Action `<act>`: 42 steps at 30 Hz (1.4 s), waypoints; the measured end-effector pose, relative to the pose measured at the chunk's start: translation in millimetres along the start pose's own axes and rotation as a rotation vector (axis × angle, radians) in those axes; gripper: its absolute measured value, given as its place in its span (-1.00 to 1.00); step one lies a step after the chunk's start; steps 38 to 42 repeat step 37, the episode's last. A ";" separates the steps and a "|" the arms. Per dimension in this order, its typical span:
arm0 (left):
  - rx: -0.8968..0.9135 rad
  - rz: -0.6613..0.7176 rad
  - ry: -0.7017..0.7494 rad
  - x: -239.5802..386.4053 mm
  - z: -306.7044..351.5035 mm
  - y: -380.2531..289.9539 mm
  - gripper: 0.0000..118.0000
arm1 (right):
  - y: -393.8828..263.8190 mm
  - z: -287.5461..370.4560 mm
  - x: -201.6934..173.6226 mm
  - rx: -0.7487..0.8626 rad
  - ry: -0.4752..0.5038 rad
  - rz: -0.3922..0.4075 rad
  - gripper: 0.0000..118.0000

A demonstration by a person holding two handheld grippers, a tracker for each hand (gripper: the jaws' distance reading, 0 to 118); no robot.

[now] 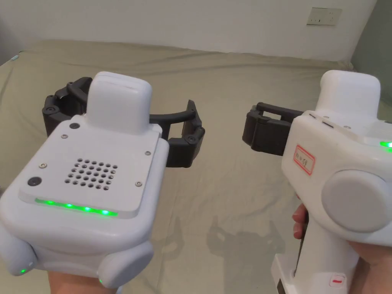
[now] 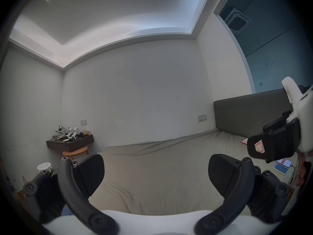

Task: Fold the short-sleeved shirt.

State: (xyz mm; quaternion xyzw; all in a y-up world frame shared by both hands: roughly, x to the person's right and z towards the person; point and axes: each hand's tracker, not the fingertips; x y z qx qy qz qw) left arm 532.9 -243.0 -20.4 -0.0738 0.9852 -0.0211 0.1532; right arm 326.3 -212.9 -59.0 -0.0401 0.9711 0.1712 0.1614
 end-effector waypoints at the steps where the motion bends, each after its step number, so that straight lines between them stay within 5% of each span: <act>1: 0.000 -0.001 -0.002 0.3 0.2 0.1 1.00 | -0.7 -2.0 0.0 -0.018 -0.010 0.008 1.00; 10: 0.000 0.005 0.004 2.7 -1.4 -2.0 1.00 | -2.3 -1.4 12.3 -0.007 0.072 -0.034 1.00; 15: 0.003 -0.003 0.016 4.4 -2.6 -2.7 1.00 | -18.1 4.7 5.2 0.200 0.025 0.216 1.00; 25: 0.018 0.003 0.024 4.2 -0.2 0.6 1.00 | -25.6 11.0 -6.8 0.291 -0.065 0.218 1.00; 42: 0.030 0.007 0.034 3.5 1.9 1.7 1.00 | -28.8 14.1 -10.7 0.308 -0.034 0.225 1.00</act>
